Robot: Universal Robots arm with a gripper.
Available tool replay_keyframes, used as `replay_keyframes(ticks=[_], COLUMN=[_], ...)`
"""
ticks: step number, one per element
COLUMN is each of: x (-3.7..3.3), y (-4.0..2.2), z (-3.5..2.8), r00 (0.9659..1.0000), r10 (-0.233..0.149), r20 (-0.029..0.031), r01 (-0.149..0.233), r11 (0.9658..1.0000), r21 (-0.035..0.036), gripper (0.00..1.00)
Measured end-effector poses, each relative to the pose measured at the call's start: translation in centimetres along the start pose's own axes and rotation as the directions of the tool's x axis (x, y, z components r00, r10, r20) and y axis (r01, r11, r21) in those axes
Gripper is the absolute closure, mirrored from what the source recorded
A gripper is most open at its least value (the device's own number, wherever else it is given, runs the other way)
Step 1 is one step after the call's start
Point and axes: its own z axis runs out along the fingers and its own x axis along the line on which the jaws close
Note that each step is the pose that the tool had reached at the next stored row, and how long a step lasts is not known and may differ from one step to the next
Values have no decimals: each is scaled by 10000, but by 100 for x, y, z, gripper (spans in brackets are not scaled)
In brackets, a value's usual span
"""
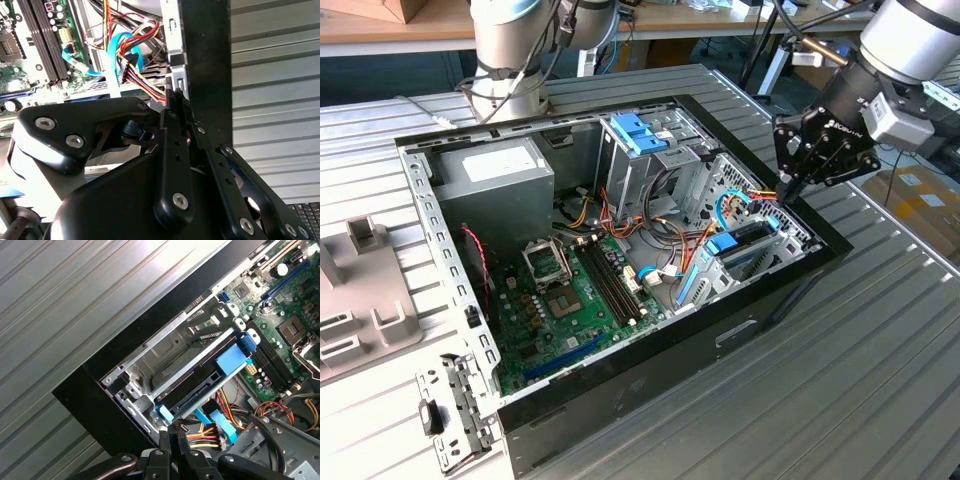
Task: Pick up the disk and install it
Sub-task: 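Insert the first disk wire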
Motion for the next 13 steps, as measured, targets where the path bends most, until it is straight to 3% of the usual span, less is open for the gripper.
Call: replay_keyframes(ticks=[7, 13], x=[-33, -111], y=[90, 177], z=[25, 47], r00=[10000, 10000], r10=[6, 10], r20=[-2, -1], r01=[-6, -10], r11=[10000, 10000], r21=[-1, 1], gripper=[83, 83])
